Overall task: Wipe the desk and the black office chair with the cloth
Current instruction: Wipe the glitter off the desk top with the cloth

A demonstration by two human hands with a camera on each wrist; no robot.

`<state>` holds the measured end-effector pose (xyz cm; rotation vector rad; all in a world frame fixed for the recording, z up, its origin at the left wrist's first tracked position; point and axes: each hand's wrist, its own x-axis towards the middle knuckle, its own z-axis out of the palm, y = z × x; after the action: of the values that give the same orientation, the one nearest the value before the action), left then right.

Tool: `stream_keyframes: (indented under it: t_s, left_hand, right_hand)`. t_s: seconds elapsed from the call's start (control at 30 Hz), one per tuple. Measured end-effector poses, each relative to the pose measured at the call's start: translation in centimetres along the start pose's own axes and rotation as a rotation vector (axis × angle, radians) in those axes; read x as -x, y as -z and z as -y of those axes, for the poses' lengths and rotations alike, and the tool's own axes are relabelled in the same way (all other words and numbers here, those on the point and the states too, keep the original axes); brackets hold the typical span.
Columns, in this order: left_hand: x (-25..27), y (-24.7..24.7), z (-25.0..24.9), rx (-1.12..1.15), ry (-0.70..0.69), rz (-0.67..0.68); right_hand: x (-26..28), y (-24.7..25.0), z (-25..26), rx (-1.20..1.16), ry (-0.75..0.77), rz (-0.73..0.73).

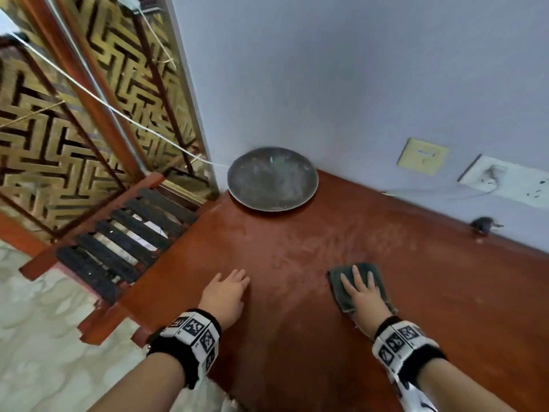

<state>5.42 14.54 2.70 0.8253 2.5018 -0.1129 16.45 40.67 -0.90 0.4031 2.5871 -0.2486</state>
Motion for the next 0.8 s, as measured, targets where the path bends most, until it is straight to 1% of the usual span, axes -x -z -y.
stream_keyframes:
  t_s: [0.1, 0.13, 0.17, 0.23, 0.27, 0.3, 0.33, 0.43, 0.47, 0.5, 0.6, 0.63, 0.67, 0.73, 0.77, 0.8]
  left_hand:
    - [-1.5, 0.4, 5.4, 0.001, 0.022, 0.016]
    - [-2.0, 0.6, 6.7, 0.011, 0.022, 0.019]
    - [-2.6, 0.7, 7.7, 0.020, 0.021, 0.023]
    - [-3.8, 0.7, 9.5, 0.031, 0.016, 0.031]
    - [-4.1, 0.8, 9.9, 0.028, 0.017, 0.038]
    - [-4.7, 0.8, 10.8, 0.039, 0.017, 0.050]
    - [-5.1, 0.8, 11.4, 0.060, 0.017, 0.060]
    - [-5.9, 1.0, 13.0, 0.147, -0.016, 0.054]
    - [-6.1, 1.1, 13.4, 0.183, -0.021, 0.033]
    - [-6.1, 1.1, 13.8, 0.215, -0.017, 0.014]
    - [-6.2, 1.4, 14.9, 0.273, 0.001, -0.024]
    - [-6.2, 1.4, 15.2, 0.285, 0.010, -0.035]
    - [-6.3, 1.5, 15.5, 0.297, 0.019, -0.043]
    - [-6.2, 1.6, 16.0, 0.309, 0.025, -0.050]
    - [-6.1, 1.7, 16.1, 0.306, 0.022, -0.052]
    - [-6.0, 1.8, 16.2, 0.303, 0.014, -0.050]
  right_hand:
    - [-4.5, 1.3, 7.9, 0.047, 0.229, 0.040]
    - [-6.2, 1.9, 9.7, 0.009, 0.257, 0.022]
    - [-7.9, 2.8, 10.9, -0.055, 0.228, -0.012]
    - [-10.9, 4.6, 12.1, -0.151, 0.104, -0.081]
    - [-11.5, 5.3, 12.3, -0.144, 0.070, -0.093]
    - [-12.1, 5.7, 13.3, -0.117, 0.084, -0.103]
    - [-12.1, 5.8, 14.5, -0.077, 0.133, -0.078]
    - [-10.1, 3.4, 18.5, 0.099, 0.462, -0.009]
    - [-9.6, 2.7, 19.2, 0.108, 0.527, -0.016]
    - [-9.9, 2.3, 19.5, 0.129, 0.540, -0.047]
    - [-12.8, 4.2, 18.6, 0.108, 0.317, -0.226]
    - [-13.6, 4.6, 18.6, 0.122, 0.255, -0.238]
    - [-14.5, 4.2, 18.9, 0.134, 0.252, -0.207]
    - [-14.6, 3.9, 20.6, 0.196, 0.450, -0.193]
    - [-14.6, 3.9, 21.7, 0.198, 0.549, -0.145]
    - [-15.0, 4.3, 22.4, 0.125, 0.600, -0.153]
